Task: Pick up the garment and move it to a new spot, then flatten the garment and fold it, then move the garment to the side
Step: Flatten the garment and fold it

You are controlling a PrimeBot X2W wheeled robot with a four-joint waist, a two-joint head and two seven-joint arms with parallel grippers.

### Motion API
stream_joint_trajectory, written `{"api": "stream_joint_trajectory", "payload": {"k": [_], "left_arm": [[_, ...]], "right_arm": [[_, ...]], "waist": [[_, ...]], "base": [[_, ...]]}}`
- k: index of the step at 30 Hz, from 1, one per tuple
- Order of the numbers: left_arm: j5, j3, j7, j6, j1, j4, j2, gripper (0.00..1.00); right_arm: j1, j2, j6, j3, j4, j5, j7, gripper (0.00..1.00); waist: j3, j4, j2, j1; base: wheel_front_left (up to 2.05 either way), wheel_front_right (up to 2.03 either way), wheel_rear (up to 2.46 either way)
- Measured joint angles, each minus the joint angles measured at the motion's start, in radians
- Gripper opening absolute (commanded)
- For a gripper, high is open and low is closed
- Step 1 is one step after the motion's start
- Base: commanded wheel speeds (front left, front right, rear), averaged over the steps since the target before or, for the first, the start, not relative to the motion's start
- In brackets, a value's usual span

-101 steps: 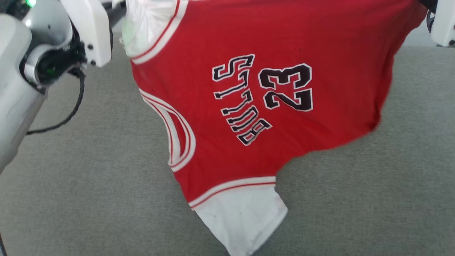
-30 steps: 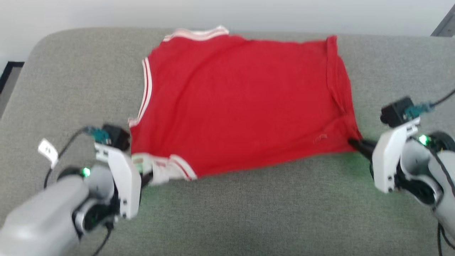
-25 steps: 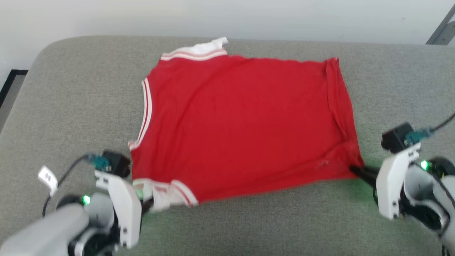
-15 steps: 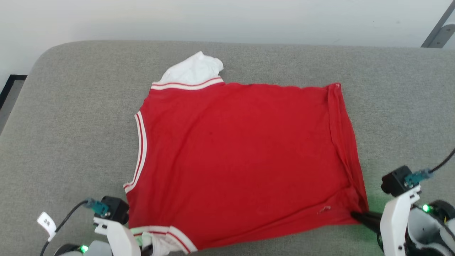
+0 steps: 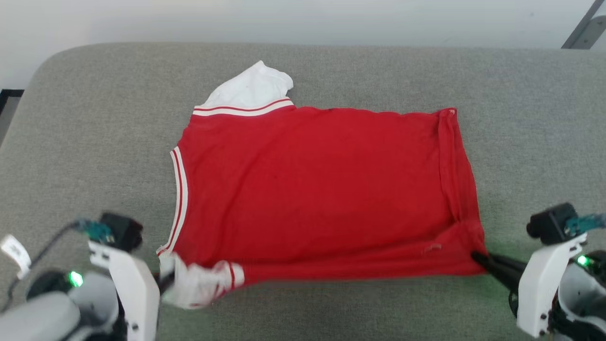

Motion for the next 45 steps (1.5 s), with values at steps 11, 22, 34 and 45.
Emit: {"api": "stream_joint_trajectory", "payload": {"k": [11, 22, 34, 45], "left_arm": [[0.136, 0.037, 0.103, -0.122, -0.274, 0.161, -0.085, 0.00], [0.147, 0.023, 0.150, -0.308, -0.430, 0.594, -0.318, 0.00], [0.075, 0.032, 0.189, -0.406, -0.471, 0.934, -0.465, 0.95], [0.075, 0.049, 0.175, -0.392, -0.497, 0.890, -0.407, 1.00]], "right_arm": [[-0.160, 0.112, 0.000, -0.092, -0.045, -0.154, 0.065, 0.00], [-0.355, 0.154, 0.000, -0.009, 0.150, -0.211, 0.041, 0.00], [-0.490, 0.211, 0.000, 0.090, 0.374, -0.207, 0.005, 1.00], [-0.437, 0.167, 0.000, -0.007, 0.258, -0.198, -0.083, 1.00]], "waist": [[0.064, -0.012, 0.0000, 0.0000], [0.134, -0.020, 0.0000, 0.0000], [0.162, -0.040, 0.0000, 0.0000], [0.116, -0.019, 0.0000, 0.0000]], "base": [[0.00, 0.00, 0.00], [0.00, 0.00, 0.00], [0.00, 0.00, 0.00], [0.00, 0.00, 0.00]]}}
